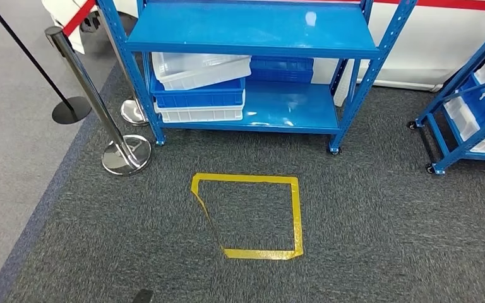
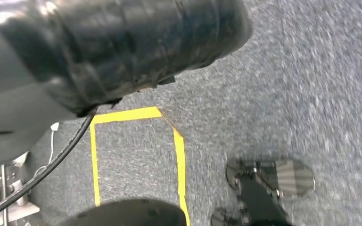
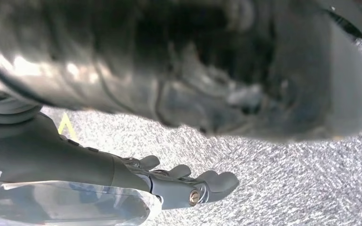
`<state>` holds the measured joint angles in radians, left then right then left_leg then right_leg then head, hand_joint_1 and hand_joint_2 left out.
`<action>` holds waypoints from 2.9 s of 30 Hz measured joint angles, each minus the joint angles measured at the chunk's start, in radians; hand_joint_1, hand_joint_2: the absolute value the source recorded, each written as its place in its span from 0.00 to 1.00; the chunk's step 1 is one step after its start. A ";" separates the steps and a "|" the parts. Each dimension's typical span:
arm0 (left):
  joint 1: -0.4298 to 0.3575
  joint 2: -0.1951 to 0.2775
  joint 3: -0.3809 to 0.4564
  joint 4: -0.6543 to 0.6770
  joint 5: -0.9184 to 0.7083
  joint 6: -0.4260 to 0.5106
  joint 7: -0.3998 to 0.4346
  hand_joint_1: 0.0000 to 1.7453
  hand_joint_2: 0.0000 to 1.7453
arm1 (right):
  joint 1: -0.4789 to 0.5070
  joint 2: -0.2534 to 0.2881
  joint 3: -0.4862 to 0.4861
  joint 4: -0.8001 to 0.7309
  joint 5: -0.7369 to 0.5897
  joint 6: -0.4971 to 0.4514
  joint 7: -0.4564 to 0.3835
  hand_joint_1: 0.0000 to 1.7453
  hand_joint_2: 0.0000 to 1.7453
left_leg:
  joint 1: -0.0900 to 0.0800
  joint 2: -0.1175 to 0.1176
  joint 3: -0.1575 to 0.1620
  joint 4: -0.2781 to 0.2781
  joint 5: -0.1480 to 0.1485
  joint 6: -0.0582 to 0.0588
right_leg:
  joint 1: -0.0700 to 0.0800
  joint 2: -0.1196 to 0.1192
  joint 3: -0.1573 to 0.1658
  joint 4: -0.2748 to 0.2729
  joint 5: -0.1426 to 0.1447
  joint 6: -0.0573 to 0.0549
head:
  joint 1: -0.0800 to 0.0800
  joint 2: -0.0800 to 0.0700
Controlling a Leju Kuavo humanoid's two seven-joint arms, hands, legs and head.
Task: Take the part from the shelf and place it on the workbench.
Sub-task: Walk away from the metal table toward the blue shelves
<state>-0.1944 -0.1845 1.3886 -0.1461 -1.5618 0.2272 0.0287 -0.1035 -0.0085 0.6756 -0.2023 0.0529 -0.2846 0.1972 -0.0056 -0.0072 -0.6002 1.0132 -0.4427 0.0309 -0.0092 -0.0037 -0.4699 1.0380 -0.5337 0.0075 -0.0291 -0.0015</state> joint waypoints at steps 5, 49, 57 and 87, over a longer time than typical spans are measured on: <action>-0.001 0.000 0.000 0.000 0.000 0.000 0.001 0.00 0.00 | 0.001 0.000 0.000 0.000 0.000 0.000 0.000 0.00 0.00 | -0.001 -0.002 0.058 -0.013 -0.036 0.025 | -0.001 0.002 -0.163 0.239 -0.075 0.011 | 0.005 0.000; 0.063 0.049 -0.292 -0.071 0.464 -0.031 0.014 0.00 0.00 | 0.099 0.001 -0.152 0.002 -0.089 0.074 -0.067 0.00 0.00 | 0.003 0.002 -0.022 0.145 -0.121 -0.030 | 0.006 0.000 -0.088 -0.020 0.077 -0.038 | 0.006 0.000; 0.155 0.064 -0.447 -0.073 0.669 -0.068 0.008 0.00 0.00 | 0.092 0.002 -0.226 -0.052 -0.083 0.113 -0.094 0.00 0.00 | 0.018 0.003 0.020 0.035 -0.040 -0.040 | 0.005 0.002 -0.085 -0.006 0.061 -0.021 | 0.006 0.000; 0.298 0.145 -1.130 -0.225 1.444 -0.202 -0.023 0.00 0.00 | 0.241 0.003 -0.541 -0.114 -0.056 0.261 -0.180 0.00 0.00 | 0.001 0.000 0.053 0.007 -0.055 -0.009 | 0.002 0.015 -0.089 0.007 0.043 -0.009 | 0.004 0.000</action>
<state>0.1038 -0.0396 0.2586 -0.3710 -0.1177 0.0247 0.0052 0.1375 -0.0057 0.1342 -0.3162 -0.0026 -0.0232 0.0173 -0.0049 -0.0073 -0.5474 1.0200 -0.4973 0.0215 -0.0074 0.0111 -0.5585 1.0450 -0.4905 -0.0014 -0.0249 -0.0015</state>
